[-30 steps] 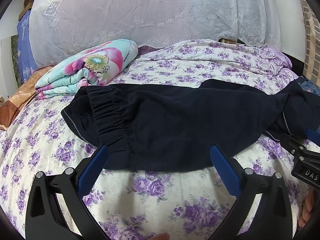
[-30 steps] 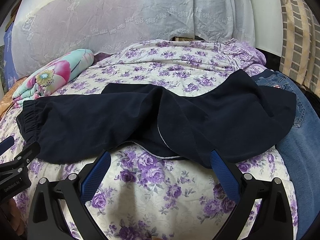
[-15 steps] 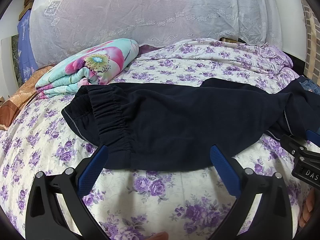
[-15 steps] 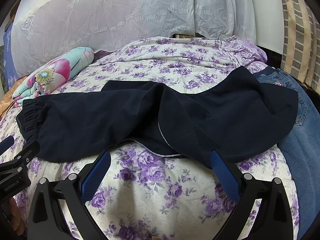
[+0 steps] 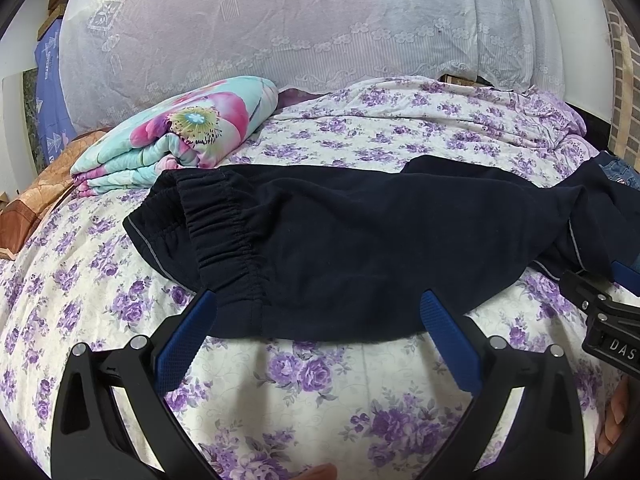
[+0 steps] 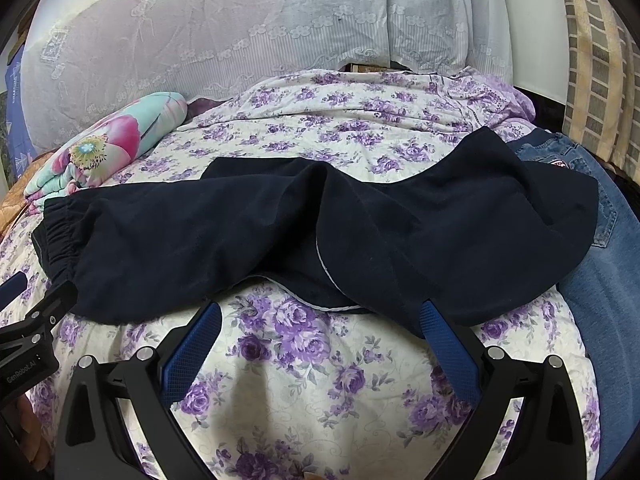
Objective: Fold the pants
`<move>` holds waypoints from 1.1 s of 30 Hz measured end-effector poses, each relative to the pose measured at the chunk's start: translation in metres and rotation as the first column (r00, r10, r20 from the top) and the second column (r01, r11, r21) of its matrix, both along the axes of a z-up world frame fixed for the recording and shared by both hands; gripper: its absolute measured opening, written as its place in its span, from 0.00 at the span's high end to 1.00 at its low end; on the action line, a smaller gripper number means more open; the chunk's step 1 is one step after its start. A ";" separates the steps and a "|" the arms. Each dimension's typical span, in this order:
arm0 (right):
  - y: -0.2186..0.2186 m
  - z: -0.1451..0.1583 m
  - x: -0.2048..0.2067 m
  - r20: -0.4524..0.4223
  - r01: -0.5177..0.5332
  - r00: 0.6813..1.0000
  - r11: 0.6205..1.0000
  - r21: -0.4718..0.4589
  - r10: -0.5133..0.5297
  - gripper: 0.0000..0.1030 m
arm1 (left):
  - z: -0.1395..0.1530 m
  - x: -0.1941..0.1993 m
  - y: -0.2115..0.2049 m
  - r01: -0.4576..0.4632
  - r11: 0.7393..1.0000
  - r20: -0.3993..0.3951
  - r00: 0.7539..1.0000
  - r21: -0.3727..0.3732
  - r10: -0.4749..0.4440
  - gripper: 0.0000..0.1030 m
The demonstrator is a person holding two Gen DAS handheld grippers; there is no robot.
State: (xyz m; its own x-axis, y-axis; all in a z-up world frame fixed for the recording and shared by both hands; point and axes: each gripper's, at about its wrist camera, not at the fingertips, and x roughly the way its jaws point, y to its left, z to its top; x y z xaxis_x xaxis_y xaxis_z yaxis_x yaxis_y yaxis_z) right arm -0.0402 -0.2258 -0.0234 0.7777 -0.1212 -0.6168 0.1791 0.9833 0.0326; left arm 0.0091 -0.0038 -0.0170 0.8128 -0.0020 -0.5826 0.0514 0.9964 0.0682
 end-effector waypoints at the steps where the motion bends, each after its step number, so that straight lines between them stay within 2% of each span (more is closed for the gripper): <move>1: 0.000 0.000 0.000 -0.001 0.000 1.000 1.000 0.001 0.000 0.03 | -0.001 0.001 0.000 0.000 1.000 -0.005 1.000 -0.001 0.000 0.04; 10: -0.001 -0.004 0.003 -0.024 -0.002 1.000 1.000 0.006 0.003 0.03 | -0.008 0.007 0.004 -0.008 1.000 -0.048 0.999 -0.018 0.007 0.04; 12: 0.000 -0.011 0.010 -0.079 -0.005 0.997 1.000 0.003 0.006 0.03 | -0.014 0.015 0.007 -0.011 0.999 -0.103 0.995 -0.030 0.008 0.04; 14: 0.000 -0.022 0.023 -0.177 -0.020 0.984 1.000 0.015 0.022 0.03 | -0.027 0.028 0.014 -0.019 0.998 -0.206 0.979 -0.062 0.006 0.04; 16: 0.000 -0.031 0.032 -0.243 -0.024 0.969 0.999 0.025 0.029 0.03 | -0.040 0.039 0.025 -0.036 0.991 -0.306 0.952 -0.128 -0.005 0.04; 17: 0.000 -0.030 0.030 -0.235 -0.028 0.971 0.999 0.031 0.034 0.03 | -0.045 0.042 0.031 -0.034 0.986 -0.329 0.944 -0.161 -0.021 0.04; 21: -0.008 -0.031 0.015 -0.210 -0.089 0.971 0.990 0.112 0.111 0.03 | -0.048 0.036 0.037 0.013 0.982 -0.301 0.951 -0.186 -0.070 0.04; 23: -0.024 -0.029 -0.001 -0.178 -0.128 0.970 0.970 0.207 0.166 0.03 | -0.049 0.030 0.038 0.041 0.983 -0.303 0.948 -0.181 -0.095 0.04; 25: -0.046 -0.025 -0.022 -0.092 -0.128 0.982 0.933 0.337 0.167 0.03 | -0.047 0.027 0.042 0.064 0.979 -0.319 0.939 -0.196 -0.126 0.04; 27: -0.071 -0.023 -0.040 -0.018 -0.111 0.991 0.880 0.462 0.134 0.03 | -0.042 0.027 0.053 0.062 0.961 -0.313 0.938 -0.270 -0.148 0.04; 31: -0.118 -0.025 -0.060 0.032 -0.012 0.999 0.788 0.615 -0.010 0.03 | -0.042 0.032 0.083 0.015 0.875 -0.298 0.937 -0.485 -0.181 0.04; 33: -0.132 -0.028 -0.065 0.051 0.009 0.997 0.743 0.669 -0.058 0.03 | -0.043 0.036 0.091 -0.002 0.844 -0.295 0.937 -0.537 -0.185 0.04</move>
State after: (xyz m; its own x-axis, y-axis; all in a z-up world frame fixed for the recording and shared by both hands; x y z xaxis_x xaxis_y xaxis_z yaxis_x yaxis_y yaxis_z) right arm -0.1047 -0.3582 -0.0515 0.8216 0.2762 -0.4988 0.1845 0.6989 0.6910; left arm 0.0452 0.0869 -0.0604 0.5592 -0.4459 -0.6989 0.0698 0.8654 -0.4963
